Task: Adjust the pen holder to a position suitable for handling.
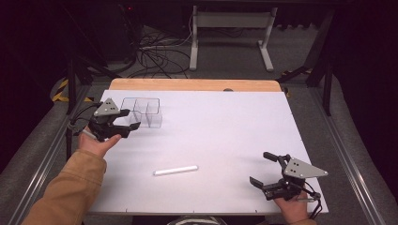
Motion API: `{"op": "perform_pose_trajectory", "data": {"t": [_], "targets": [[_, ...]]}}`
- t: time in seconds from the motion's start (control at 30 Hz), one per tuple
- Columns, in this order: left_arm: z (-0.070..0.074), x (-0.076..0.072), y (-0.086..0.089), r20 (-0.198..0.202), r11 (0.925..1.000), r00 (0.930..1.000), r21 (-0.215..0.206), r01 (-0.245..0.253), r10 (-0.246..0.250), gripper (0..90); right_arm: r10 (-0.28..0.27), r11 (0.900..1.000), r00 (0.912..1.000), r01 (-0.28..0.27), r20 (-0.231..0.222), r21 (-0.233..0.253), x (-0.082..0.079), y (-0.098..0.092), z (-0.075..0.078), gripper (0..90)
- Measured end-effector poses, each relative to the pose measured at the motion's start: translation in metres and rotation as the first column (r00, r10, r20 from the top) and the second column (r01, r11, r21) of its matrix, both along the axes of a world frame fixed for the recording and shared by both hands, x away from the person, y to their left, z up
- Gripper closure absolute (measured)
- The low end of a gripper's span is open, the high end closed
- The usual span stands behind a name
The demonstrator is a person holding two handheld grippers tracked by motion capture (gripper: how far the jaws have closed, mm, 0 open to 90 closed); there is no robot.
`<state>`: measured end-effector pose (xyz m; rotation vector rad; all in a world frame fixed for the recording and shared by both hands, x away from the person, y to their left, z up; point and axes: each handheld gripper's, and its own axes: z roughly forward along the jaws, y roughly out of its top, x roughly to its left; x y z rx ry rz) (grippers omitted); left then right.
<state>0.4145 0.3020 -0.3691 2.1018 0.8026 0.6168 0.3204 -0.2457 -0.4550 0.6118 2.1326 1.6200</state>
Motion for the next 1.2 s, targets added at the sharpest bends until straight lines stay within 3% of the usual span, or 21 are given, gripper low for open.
{"op": "perform_pose_trajectory", "data": {"t": [0.47,0.7,0.83,1.1,1.2], "targets": [[0.002,0.025,-0.001,-0.024,0.9995,0.9995,0.022,-0.022,0.022,35.2,0.009,1.0,0.9999,-0.009,-0.006,0.0,0.001,0.0,-0.001,2.8],[0.005,0.039,-0.002,-0.026,0.9994,0.9991,0.006,-0.034,0.034,35.3,0.011,1.0,0.9999,-0.011,-0.006,0.001,0.001,0.0,-0.001,2.8],[0.003,0.048,-0.004,-0.044,0.9987,0.9981,0.03,-0.042,0.044,35.3,0.013,1.0,0.9999,-0.013,-0.007,0.002,0.001,0.0,-0.001,2.7],[-0.003,0.06,0.0,-0.072,0.9945,0.993,0.053,-0.09,0.094,35.3,0.014,1.0,0.9999,-0.014,-0.009,0.004,0.001,-0.001,-0.001,2.7],[-0.004,0.064,-0.001,-0.089,0.9912,0.988,0.051,-0.122,0.126,36.3,0.015,1.0,0.9998,-0.015,-0.01,0.002,0.002,0.0,-0.001,2.7]]}}
